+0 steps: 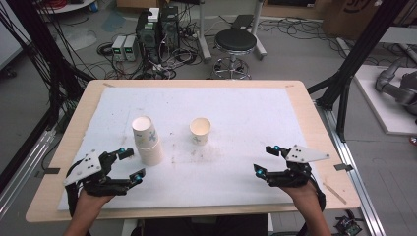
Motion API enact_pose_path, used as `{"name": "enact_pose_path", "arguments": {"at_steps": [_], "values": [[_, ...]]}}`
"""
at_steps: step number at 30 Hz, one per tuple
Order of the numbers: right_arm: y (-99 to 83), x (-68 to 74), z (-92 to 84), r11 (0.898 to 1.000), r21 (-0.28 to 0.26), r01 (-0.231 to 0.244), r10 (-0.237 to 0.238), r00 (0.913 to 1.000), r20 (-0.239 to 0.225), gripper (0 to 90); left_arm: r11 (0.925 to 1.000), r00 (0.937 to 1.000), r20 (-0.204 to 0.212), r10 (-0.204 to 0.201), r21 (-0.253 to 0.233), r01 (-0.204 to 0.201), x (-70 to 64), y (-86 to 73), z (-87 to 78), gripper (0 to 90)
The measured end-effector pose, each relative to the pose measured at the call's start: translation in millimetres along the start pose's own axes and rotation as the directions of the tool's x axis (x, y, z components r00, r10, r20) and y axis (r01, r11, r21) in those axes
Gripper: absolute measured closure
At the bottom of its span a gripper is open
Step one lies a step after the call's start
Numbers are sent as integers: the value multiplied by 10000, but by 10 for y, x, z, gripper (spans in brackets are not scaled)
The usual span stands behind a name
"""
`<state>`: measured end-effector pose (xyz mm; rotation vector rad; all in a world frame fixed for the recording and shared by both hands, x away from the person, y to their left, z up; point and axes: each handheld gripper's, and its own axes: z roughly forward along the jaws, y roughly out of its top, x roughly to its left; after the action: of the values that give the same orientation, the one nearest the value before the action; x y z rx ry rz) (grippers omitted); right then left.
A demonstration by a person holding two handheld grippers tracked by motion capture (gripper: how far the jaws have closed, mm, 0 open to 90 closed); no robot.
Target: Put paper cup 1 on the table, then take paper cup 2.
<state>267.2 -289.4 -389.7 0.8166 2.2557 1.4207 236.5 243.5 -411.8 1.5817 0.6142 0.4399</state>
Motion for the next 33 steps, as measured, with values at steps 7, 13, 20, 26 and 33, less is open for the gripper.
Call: {"name": "enact_pose_path", "arguments": {"at_steps": [7, 13, 20, 26, 33], "values": [[-4, -29, -8, 10000, 35, -36, 36, 9999, 159, 220, 9996, 9946, -1035, -85, -291, 56, 95, -23, -161, 161], [-2, -44, -9, 9999, 15, -122, 121, 9996, 251, 220, 9982, 9896, -1392, -370, -518, 300, 171, -51, -218, 156], [-18, -33, 12, 9998, 134, -158, 155, 9997, 205, 220, 9980, 9874, -1495, -517, -440, 456, 215, -95, -198, 157], [-32, -40, -8, 9998, 85, -191, 188, 9994, 303, 220, 9968, 9812, -1783, -737, -451, 667, 269, -164, -210, 157], [-54, -31, -21, 9995, 60, -324, 321, 9987, 384, 220, 9976, 9801, -1884, -633, -409, 566, 265, -158, -201, 157]]}}
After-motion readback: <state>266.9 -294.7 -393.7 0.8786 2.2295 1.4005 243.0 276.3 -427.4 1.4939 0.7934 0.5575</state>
